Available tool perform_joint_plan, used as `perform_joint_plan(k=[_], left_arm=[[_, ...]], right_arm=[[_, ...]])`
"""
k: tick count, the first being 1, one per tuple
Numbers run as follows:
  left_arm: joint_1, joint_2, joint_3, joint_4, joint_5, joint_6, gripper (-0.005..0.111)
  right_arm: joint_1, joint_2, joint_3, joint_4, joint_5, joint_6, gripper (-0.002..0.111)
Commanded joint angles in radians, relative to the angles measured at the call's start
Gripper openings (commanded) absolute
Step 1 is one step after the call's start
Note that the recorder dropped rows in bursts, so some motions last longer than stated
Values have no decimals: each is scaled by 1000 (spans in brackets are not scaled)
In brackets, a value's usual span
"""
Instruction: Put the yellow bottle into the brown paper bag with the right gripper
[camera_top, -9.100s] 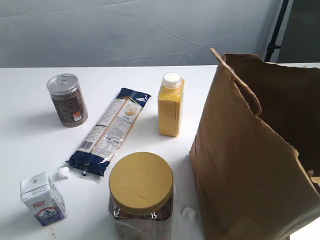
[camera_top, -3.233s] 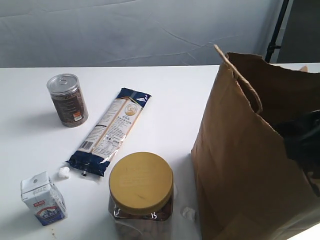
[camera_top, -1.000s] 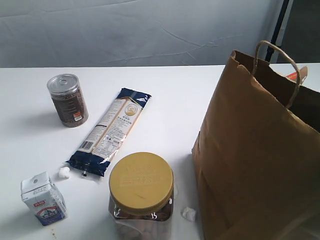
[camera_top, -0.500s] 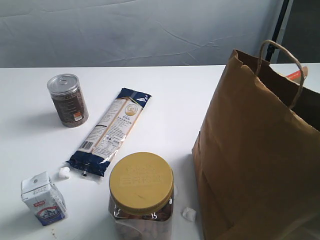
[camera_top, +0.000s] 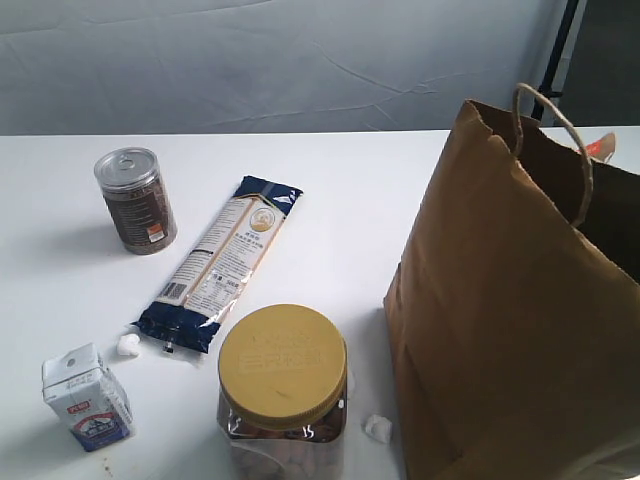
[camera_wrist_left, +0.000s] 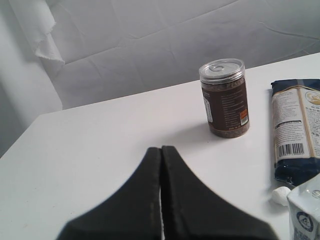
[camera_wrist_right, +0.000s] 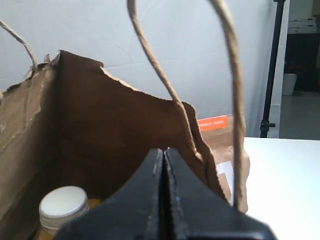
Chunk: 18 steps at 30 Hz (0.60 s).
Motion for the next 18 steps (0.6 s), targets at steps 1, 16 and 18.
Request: perform_joint_plan(k=[1,16,18], left_arm=[[0,-2,5,0,-6,-7,0],[0,-2,5,0,-6,-7,0],[0,-2,5,0,-6,-7,0]], right_arm=[[-3,-3,6,42,-49,-34,0],[-194,-439,6,40,200,7,0],[-232,-439,6,28,274,13,0]])
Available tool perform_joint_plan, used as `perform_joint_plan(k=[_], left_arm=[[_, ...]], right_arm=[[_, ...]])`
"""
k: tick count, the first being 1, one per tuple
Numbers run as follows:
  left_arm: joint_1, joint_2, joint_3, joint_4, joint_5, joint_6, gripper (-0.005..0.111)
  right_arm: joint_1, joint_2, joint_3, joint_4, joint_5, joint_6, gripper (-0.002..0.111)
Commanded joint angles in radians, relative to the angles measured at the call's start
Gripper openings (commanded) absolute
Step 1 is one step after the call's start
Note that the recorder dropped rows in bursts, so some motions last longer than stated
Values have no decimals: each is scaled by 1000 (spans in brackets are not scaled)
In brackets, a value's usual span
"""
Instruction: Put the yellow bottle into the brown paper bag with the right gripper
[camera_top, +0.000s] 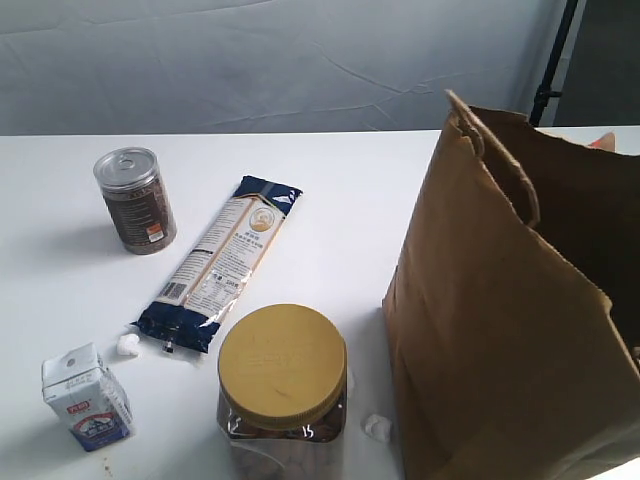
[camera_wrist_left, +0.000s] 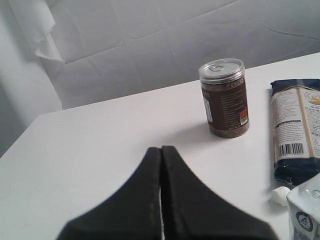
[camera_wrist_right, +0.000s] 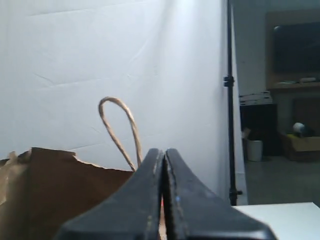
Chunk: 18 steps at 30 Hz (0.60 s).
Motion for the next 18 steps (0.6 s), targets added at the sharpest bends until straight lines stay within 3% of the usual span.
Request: perform_joint_plan(k=[1,9,18], left_arm=[[0,-2,5,0,-6,-7,0],[0,-2,5,0,-6,-7,0],[0,-2,5,0,-6,-7,0]], right_arm=[[-78,-44,4,-22,187,24,0],[-65,-44,4,-86,343,26,0],[-65,-44,4,-86,338,39,0]])
